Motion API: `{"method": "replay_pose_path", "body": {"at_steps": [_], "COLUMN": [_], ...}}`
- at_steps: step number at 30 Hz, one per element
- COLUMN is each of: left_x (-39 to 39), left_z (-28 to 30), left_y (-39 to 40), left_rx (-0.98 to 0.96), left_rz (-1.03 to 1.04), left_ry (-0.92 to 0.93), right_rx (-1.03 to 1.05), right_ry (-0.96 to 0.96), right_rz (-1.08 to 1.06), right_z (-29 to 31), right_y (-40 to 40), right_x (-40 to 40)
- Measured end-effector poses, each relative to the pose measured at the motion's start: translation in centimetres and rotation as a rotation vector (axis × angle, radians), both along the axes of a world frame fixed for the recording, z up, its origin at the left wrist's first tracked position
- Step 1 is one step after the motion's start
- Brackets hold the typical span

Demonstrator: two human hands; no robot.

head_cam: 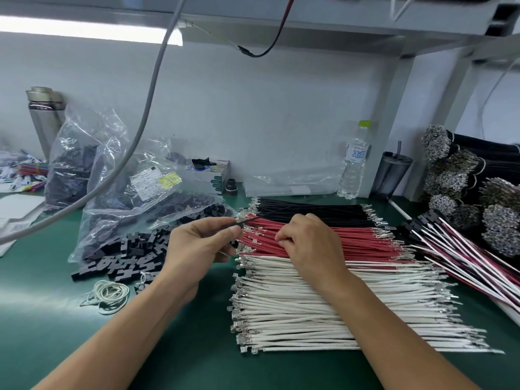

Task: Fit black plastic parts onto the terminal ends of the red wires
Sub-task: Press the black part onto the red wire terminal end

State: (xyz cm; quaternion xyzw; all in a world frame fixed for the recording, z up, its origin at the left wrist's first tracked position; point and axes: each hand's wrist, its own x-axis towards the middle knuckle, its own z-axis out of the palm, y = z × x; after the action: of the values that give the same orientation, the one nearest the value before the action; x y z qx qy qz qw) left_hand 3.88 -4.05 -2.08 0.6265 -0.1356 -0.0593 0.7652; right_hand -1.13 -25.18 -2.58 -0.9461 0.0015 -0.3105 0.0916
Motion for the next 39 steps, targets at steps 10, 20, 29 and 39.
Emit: {"method": "replay_pose_path", "body": {"at_steps": [10,20,29,39], "left_x": [0.3,0.5,0.0,-0.4], "left_z": [-0.3,-0.1,0.4,0.6], "left_y": [0.1,0.4,0.6,0.6], "left_rx": [-0.045,-0.128,-0.145,-0.172], "left_rz": [-0.016,-0.001,-0.127,-0.302], "left_ry": [0.008,0.032,0.025,0.078], "right_rx": [0.054,-0.113,0.225,0.057], "right_ry": [0.038,-0.053,-0.149,-0.298], "right_rz": [-0.058,-0.005,0.252,0.276], "right_z": [-0.3,1.6,2.5,2.9], "right_y": [-0.2,-0.6,0.0,2.2], "right_x": [0.5,-0.4,-3.5,-4.1]}}
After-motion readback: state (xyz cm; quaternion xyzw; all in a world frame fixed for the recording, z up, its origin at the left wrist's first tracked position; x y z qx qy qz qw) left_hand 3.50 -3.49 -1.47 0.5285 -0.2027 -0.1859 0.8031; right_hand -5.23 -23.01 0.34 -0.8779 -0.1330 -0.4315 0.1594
